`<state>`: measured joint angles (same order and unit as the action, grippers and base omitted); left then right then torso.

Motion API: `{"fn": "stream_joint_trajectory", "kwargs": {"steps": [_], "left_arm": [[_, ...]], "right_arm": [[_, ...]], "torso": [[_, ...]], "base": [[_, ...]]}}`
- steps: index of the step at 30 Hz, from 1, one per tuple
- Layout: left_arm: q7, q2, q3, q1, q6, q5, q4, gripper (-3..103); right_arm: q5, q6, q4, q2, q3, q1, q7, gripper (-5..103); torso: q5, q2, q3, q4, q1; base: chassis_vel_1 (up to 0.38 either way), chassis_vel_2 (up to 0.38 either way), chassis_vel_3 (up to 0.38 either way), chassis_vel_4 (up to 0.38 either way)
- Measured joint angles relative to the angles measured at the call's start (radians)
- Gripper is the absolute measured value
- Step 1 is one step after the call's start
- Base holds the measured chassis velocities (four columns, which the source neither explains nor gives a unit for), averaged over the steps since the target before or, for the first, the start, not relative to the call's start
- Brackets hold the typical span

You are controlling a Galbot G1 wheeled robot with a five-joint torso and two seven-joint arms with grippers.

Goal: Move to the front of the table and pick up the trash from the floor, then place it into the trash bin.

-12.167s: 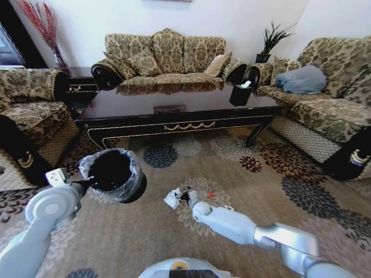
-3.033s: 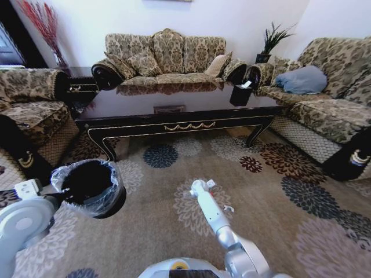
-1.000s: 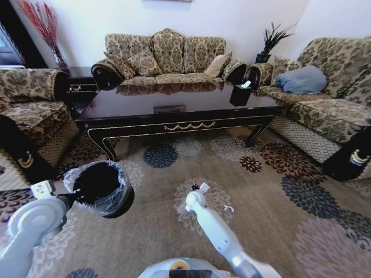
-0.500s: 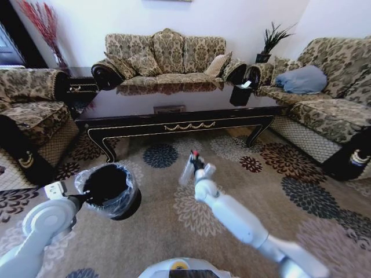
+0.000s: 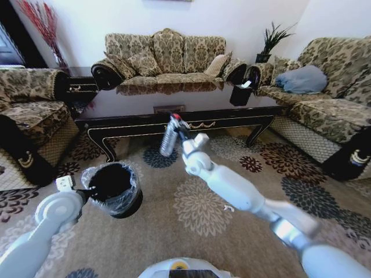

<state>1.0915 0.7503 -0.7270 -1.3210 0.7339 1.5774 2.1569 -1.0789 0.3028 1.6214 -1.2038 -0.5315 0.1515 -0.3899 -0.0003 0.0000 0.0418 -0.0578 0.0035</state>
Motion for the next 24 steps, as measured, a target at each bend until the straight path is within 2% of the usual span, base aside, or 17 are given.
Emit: {"fn": "stream_joint_trajectory", "kwargs": {"steps": [6,13,24], "left_arm": [[-0.018,-0.005,0.016,0.031,0.001,0.002,-0.032,2],[-0.036,-0.006,0.01,0.057,0.001,0.004,-0.055,2],[-0.039,-0.014,-0.026,0.055,0.002,0.011,-0.051,2]], "right_arm": [[0.004,0.018,-0.027,-0.056,-0.058,-0.052,0.054,30],[0.077,0.073,-0.119,-0.152,-0.136,-0.075,0.137,30],[0.143,0.106,-0.159,-0.228,-0.228,-0.053,0.128,30]], "torso": [[0.0,0.0,0.0,0.0001,0.0],[0.0,0.0,0.0,0.0,0.0],[0.0001,0.0,0.0,0.0,0.0]], "base": [[0.0,0.0,0.0,0.0],[0.0,0.0,0.0,0.0],[0.0,0.0,0.0,0.0]]}}
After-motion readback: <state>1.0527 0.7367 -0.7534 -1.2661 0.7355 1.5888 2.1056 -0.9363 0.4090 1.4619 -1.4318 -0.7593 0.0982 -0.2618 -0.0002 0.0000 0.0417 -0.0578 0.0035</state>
